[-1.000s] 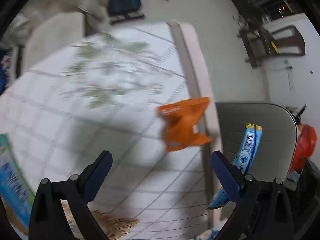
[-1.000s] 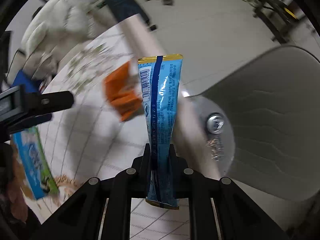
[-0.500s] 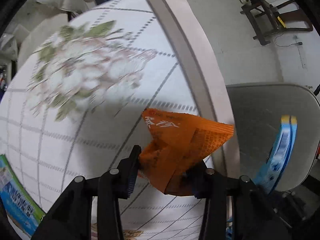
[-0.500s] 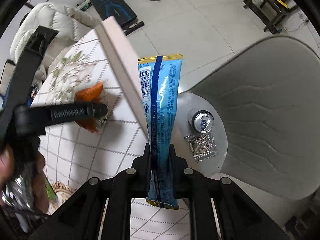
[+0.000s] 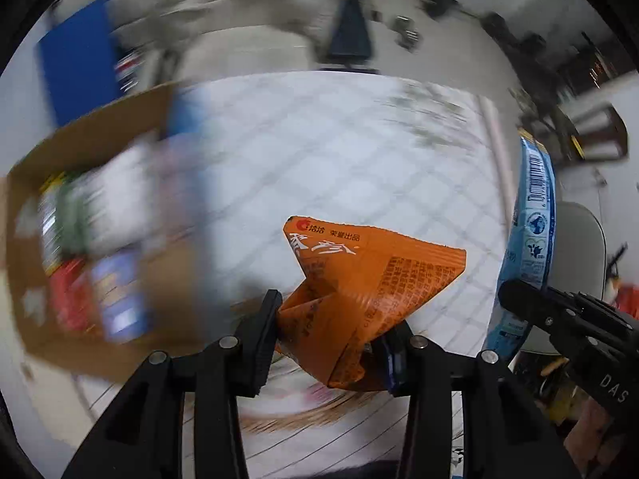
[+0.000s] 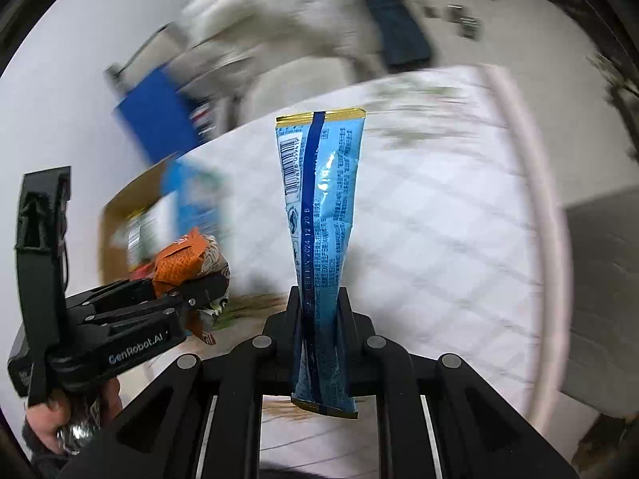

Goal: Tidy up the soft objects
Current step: 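Drop the orange bag and blue stick pack into the box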

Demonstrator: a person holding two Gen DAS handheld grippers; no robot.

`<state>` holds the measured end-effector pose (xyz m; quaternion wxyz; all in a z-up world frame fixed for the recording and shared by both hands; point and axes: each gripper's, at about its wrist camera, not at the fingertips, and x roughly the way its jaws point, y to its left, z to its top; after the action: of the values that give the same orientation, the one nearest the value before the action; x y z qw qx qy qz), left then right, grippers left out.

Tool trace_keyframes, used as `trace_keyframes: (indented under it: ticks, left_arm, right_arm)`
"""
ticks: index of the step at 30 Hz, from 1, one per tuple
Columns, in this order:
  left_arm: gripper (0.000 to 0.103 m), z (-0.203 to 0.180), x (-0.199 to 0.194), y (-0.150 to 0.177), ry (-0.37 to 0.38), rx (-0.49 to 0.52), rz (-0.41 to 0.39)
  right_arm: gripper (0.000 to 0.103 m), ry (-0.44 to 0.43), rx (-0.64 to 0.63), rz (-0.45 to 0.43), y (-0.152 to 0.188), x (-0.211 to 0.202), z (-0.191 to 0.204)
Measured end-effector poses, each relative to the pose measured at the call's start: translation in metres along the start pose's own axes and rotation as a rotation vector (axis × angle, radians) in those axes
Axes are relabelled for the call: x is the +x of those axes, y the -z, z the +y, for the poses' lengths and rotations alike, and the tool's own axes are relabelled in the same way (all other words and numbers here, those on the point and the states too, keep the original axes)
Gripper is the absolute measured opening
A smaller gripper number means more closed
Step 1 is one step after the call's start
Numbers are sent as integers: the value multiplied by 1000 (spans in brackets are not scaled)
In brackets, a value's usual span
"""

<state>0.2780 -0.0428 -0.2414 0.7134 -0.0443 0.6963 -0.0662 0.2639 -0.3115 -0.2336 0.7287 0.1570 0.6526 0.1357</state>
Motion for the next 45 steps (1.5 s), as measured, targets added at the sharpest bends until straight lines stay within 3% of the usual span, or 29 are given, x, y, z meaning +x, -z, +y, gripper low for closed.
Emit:
trace_keyframes:
  ticks: [4,6,11,17,25,28,30,31,32,34,37,41,45]
  left_arm:
    - [39,92,-26,9,-99,-114,-23]
    - [39,138,-30,16,-114,-164,-13]
    - [39,213,-8,14,-135,-236,56]
    - [39,241,34,4,-105,-242,145]
    - [41,241,80,-2,-45,-218,220]
    - [48,246,94,-2,2,-242,247]
    - [59,247,96,-1,21,-254,251]
    - [65,248,97,-1,30,-262,254]
    - [75,249,97,-2,37,-264,255]
    - [79,246,92,-4,13,-239,236]
    - [83,244,82,-6,-7,-217,211]
    - [84,241,64,-6,-12,-222,173]
    - [97,244,42,5,-24,-230,131]
  right_arm:
    - [15,-62,-97,43,5,32,103]
    - [15,-79,-129,63,7,52,153]
    - [15,-9,-164,91,3,102,234]
    - [15,84,-125,141,-8,156,264]
    - [15,202,-79,180,-11,209,256]
    - [17,236,-78,211,-12,222,252]
    - [23,258,-85,236,-12,228,249]
    - [36,269,-92,239,-11,229,249]
    - [56,276,-97,240,-11,229,250]
    - [73,272,-105,236,-11,227,252]
    - [75,273,-113,239,-12,222,254]
    - [85,252,-102,235,-14,214,257]
    - [98,261,-118,211,-4,200,258]
